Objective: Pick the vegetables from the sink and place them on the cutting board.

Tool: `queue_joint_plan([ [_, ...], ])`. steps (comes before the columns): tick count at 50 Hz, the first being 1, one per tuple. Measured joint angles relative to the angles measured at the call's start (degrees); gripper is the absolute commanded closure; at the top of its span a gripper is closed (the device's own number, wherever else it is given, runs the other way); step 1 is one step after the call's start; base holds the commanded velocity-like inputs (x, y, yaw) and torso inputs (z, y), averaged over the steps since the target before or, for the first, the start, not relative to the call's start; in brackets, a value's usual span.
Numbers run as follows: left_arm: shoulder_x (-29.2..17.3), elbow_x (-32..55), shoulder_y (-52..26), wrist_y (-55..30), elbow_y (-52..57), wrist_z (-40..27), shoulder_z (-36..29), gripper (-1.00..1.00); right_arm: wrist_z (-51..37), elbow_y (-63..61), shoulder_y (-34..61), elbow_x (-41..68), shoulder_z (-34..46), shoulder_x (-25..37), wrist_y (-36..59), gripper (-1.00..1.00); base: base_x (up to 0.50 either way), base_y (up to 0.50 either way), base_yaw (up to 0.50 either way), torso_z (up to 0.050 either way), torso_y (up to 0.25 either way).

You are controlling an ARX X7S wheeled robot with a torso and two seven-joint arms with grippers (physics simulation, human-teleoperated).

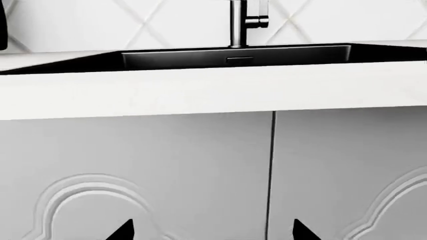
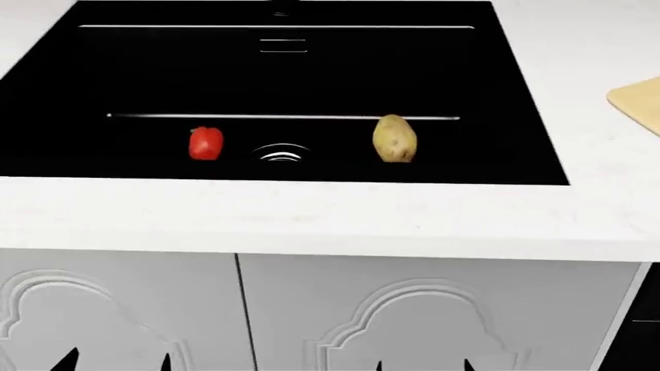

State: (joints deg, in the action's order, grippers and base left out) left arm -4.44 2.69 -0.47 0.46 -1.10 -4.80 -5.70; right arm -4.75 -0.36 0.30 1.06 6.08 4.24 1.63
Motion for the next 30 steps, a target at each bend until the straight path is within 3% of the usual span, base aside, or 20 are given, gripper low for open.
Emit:
queue_joint_plan([
  [12,-0.7,0.8,0.1,0.8,0.0,-1.1,-0.8,-1.0,-1.5,-0.3,0.0,0.0,1.0,1.0,0.0,-1.0,0.0,0.0,0.0,0.002,0.0],
  [30,-2.4,0.2,0.8,4.7,0.2,-2.8,-1.9,-1.0,-3.1,-0.5,0.0,0.1,2.6,2.2,0.1,-1.0,0.0,0.0,0.0,0.05,0.0],
])
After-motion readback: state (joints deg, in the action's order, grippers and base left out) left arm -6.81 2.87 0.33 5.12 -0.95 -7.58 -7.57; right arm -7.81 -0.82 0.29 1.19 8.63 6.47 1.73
